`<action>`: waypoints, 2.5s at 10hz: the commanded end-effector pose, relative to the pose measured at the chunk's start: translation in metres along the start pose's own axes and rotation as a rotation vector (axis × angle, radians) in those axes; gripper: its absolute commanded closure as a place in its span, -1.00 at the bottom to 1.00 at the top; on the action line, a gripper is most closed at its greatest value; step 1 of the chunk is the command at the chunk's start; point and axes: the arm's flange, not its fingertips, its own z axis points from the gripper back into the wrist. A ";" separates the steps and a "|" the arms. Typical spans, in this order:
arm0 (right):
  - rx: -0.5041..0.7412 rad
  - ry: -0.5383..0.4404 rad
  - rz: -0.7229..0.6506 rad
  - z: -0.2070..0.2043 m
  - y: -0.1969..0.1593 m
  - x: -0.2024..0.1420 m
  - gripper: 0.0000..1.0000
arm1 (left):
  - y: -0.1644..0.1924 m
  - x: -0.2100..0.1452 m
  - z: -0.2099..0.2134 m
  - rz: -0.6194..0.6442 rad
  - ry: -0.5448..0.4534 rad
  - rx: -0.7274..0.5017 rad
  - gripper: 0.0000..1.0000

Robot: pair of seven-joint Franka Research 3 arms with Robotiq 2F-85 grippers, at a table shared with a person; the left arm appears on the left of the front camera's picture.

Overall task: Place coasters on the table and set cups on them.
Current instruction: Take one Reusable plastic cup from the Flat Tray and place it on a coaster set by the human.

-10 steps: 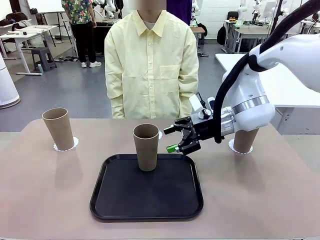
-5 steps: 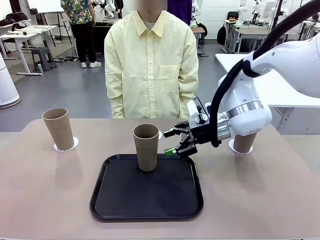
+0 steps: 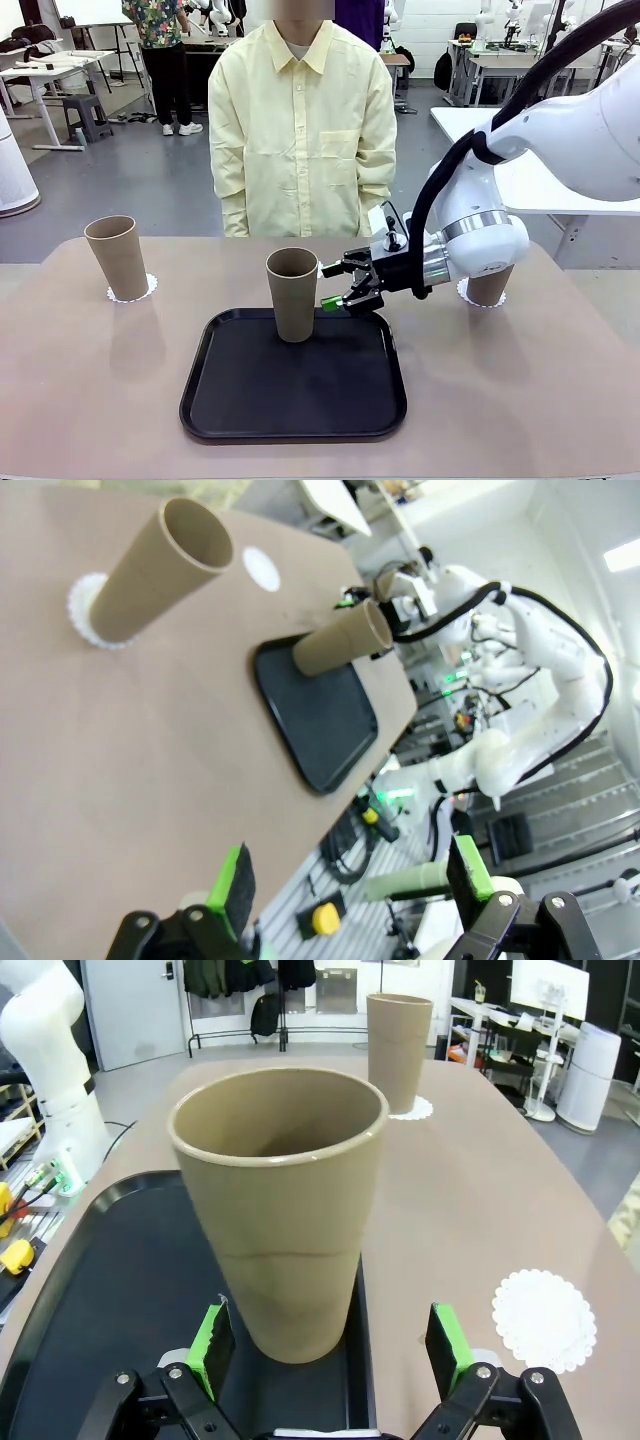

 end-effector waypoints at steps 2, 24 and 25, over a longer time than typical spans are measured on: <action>-0.016 0.017 -0.013 -0.024 -0.009 0.000 -1.00 | -0.002 0.000 0.001 -0.004 -0.007 -0.008 -1.00; 0.115 -0.012 -0.014 -0.045 -0.012 -0.003 -1.00 | -0.002 0.000 0.001 -0.004 -0.007 -0.008 -1.00; 0.120 -0.009 -0.013 -0.047 -0.012 -0.002 -1.00 | -0.002 0.000 0.001 -0.004 -0.007 -0.008 -1.00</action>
